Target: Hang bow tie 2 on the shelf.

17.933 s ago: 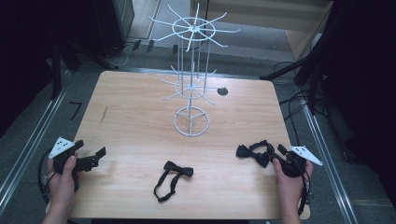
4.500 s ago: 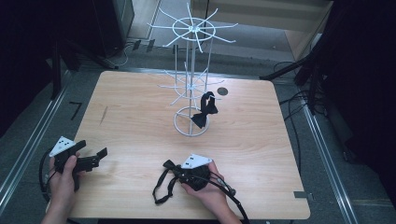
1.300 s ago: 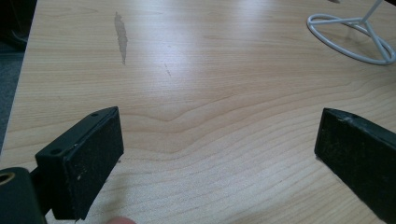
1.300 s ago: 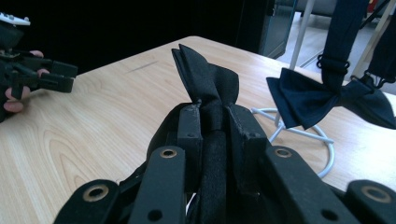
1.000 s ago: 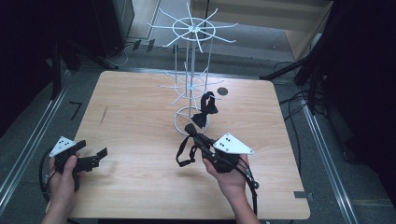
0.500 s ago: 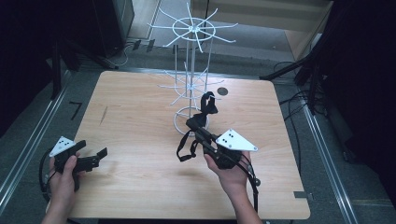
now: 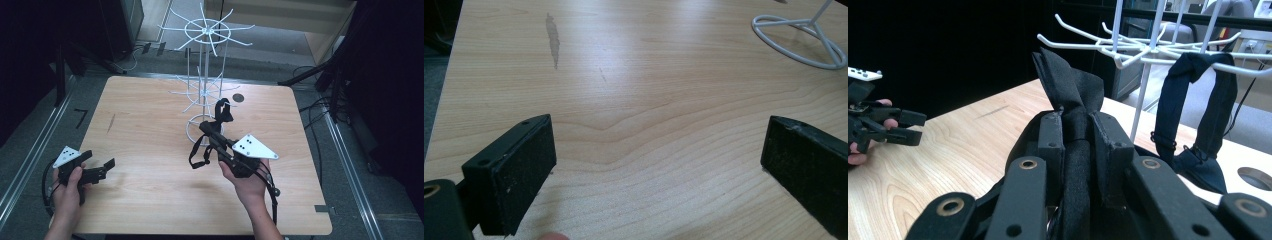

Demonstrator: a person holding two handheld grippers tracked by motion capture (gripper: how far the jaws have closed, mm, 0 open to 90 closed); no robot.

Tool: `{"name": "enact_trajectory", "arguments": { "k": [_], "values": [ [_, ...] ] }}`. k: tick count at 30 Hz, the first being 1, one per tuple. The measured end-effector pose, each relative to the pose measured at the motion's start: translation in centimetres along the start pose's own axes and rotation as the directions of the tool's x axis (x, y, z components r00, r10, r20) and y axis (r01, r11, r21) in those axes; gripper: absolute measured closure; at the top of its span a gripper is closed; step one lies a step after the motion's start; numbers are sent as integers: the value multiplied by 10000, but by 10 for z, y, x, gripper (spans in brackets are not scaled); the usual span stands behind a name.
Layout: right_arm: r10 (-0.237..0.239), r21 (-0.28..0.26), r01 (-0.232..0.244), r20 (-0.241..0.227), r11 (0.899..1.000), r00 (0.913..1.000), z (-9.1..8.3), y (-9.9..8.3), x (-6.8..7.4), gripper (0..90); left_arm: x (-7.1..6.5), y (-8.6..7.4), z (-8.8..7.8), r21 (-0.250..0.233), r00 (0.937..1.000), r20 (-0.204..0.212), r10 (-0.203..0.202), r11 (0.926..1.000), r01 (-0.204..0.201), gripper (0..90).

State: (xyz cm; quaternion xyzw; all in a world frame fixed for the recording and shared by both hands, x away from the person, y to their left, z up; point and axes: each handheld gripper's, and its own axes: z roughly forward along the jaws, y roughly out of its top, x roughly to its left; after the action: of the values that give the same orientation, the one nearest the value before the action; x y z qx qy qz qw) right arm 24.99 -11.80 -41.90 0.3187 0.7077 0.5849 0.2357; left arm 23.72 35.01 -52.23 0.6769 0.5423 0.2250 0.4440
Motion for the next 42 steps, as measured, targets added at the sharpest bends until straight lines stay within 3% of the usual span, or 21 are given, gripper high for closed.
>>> {"name": "enact_trajectory", "arguments": {
  "k": [42],
  "values": [
    [-171,-640,181,167,9978,9997,-4,34,-9,768,0,0,0,10,10000,4,-2,10000,2,16]
  ]
}}
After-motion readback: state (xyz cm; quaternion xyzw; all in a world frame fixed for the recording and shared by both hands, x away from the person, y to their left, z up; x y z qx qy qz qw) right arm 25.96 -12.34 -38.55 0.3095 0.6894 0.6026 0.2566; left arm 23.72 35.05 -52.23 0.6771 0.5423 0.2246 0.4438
